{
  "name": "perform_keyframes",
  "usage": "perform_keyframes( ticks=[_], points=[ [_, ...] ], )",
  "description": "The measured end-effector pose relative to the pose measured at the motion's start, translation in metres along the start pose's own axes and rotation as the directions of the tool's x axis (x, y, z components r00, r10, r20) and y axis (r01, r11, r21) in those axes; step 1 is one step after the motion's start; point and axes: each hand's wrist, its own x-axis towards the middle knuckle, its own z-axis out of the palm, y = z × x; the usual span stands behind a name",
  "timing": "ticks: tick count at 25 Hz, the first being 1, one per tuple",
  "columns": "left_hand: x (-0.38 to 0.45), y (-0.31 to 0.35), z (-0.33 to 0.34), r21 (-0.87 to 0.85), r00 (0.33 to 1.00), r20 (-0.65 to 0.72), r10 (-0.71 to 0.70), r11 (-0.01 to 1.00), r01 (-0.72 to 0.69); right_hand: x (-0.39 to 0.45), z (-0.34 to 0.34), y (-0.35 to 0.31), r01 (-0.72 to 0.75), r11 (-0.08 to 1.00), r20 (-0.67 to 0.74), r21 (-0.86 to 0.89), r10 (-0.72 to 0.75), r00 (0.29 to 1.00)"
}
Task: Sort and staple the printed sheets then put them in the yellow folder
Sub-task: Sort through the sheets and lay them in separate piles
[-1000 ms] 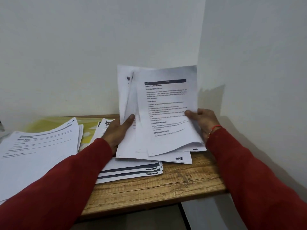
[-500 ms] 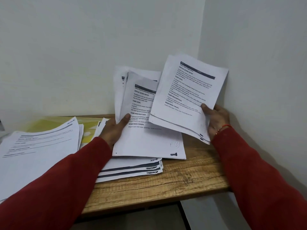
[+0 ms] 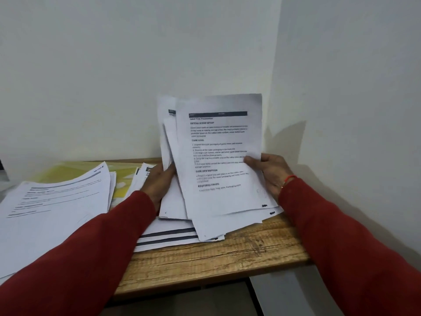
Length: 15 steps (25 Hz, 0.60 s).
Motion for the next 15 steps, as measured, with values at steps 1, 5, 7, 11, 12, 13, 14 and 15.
perform_keyframes(
  ticks=[1,5,7,11,12,13,14,15],
  points=[
    [-0.001,0.001,0.0,-0.008,1.0,0.008,0.011,1.0,-0.011,0.002,-0.002,0.001,0.002,1.0,-0.039,0.016,-0.001,0.999],
    [0.0,0.003,-0.002,-0.03,0.999,0.018,0.033,0.999,-0.032,0.007,-0.006,-0.001,0.07,0.996,-0.147,-0.048,-0.076,0.986],
    [0.001,0.003,-0.005,-0.027,0.999,0.011,0.036,0.999,-0.036,0.011,-0.013,-0.006,0.143,0.987,-0.257,-0.072,-0.157,0.954],
    [0.001,0.004,-0.005,0.006,0.997,-0.018,0.069,0.998,-0.069,0.015,-0.029,-0.018,0.332,0.943,-0.469,-0.003,-0.294,0.833],
    [0.001,0.004,-0.005,0.016,0.997,-0.028,0.075,0.997,-0.075,0.014,-0.029,-0.019,0.365,0.931,-0.472,0.008,-0.319,0.822],
    [0.001,0.004,-0.006,0.024,0.997,-0.033,0.07,0.997,-0.07,0.015,-0.029,-0.018,0.386,0.922,-0.468,0.022,-0.331,0.819],
    [0.002,0.003,-0.006,0.022,0.997,-0.037,0.062,0.998,-0.062,0.013,-0.027,-0.019,0.393,0.918,-0.457,0.048,-0.329,0.826],
    [0.002,0.003,-0.006,0.016,0.998,-0.035,0.054,0.998,-0.054,0.014,-0.026,-0.017,0.385,0.918,-0.44,0.091,-0.31,0.843]
  ],
)
